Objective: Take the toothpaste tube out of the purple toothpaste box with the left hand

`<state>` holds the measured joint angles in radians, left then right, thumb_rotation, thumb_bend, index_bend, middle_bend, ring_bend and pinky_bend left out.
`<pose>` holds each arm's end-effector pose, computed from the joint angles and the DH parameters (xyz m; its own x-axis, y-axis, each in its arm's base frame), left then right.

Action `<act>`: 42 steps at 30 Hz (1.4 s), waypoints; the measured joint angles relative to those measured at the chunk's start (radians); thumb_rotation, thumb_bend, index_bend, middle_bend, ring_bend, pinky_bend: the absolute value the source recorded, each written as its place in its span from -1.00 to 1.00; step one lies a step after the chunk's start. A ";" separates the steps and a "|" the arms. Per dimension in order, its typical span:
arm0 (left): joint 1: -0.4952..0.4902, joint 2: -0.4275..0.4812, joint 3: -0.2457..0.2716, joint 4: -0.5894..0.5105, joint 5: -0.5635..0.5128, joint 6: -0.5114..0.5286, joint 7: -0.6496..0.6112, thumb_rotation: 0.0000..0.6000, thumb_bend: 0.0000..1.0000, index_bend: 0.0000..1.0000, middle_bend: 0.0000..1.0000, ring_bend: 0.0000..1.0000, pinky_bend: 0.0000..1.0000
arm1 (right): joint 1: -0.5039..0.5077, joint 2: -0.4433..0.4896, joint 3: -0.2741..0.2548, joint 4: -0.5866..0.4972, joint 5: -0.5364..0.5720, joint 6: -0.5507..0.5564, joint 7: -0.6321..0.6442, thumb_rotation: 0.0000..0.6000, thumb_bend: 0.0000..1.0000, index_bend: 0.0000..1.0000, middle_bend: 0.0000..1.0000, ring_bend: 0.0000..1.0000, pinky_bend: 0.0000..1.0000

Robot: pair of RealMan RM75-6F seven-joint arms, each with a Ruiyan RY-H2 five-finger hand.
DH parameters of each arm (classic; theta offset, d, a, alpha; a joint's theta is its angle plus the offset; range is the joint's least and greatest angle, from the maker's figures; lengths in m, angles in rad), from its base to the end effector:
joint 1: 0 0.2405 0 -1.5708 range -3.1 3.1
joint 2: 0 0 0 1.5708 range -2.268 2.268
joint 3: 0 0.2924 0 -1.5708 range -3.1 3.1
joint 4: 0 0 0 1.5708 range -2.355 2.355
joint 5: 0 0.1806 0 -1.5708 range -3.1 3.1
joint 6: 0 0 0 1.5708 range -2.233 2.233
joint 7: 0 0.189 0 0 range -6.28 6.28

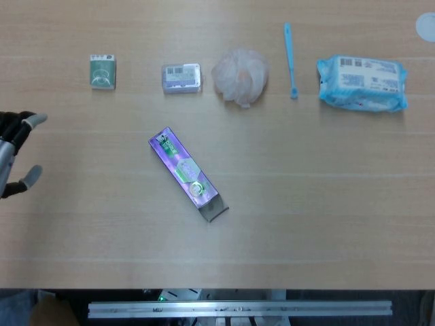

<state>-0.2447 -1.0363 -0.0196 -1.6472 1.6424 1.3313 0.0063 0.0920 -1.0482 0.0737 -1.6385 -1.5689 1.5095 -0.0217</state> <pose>-0.2822 0.2637 0.1846 0.4918 0.1009 0.8648 0.8465 -0.2880 -0.4478 -0.3110 -0.2318 0.2265 0.4557 0.0544 0.8885 -0.8845 -0.0844 0.4588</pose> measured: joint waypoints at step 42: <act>-0.636 -0.236 0.024 0.191 -0.053 -0.812 -0.230 -0.17 0.15 -0.83 -0.78 -0.84 -0.86 | -0.001 0.005 0.004 0.018 0.060 -0.023 0.018 1.00 -0.58 -0.36 -0.18 -0.15 -0.17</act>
<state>-0.8803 -1.2726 0.0046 -1.4567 1.5896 0.5193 -0.2234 0.0907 -1.0436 0.0773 -1.6201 -1.5088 1.4863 -0.0033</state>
